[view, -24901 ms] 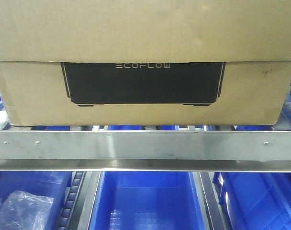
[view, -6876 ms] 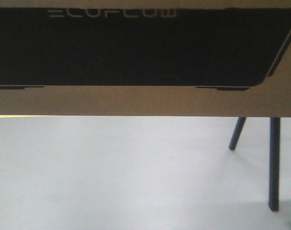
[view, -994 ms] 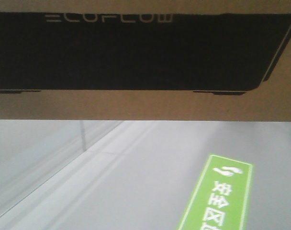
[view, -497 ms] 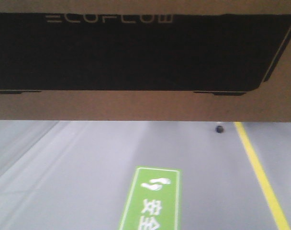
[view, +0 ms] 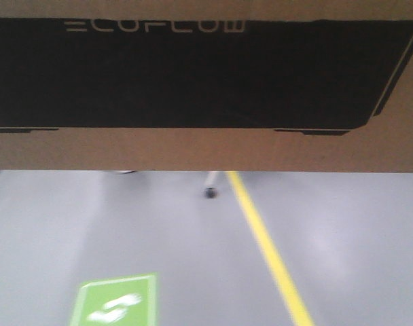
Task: Grab box from left shelf to table start
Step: 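Carry the box with both grippers while driving up to the white table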
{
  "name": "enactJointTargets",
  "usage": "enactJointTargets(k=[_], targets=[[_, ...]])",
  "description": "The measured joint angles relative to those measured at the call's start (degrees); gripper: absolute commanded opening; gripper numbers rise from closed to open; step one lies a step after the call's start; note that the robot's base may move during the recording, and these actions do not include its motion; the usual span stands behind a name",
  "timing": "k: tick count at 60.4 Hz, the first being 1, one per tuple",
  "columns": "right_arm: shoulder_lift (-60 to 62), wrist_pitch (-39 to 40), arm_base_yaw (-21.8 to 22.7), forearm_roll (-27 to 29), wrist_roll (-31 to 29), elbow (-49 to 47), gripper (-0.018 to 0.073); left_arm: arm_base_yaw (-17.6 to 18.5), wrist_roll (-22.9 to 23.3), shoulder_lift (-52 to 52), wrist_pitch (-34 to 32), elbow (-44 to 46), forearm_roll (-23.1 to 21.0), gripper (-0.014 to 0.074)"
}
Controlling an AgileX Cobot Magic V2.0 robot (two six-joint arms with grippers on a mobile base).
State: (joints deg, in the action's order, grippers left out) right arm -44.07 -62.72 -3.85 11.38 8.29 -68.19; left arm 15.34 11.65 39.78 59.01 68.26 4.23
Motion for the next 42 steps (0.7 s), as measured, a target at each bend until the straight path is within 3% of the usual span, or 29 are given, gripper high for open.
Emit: enactJointTargets(k=[42], targets=[[0.0,-0.1,0.0,0.0,0.0,0.0,0.0026,0.0,0.0,0.0,0.0,0.0,0.0,-0.0085]])
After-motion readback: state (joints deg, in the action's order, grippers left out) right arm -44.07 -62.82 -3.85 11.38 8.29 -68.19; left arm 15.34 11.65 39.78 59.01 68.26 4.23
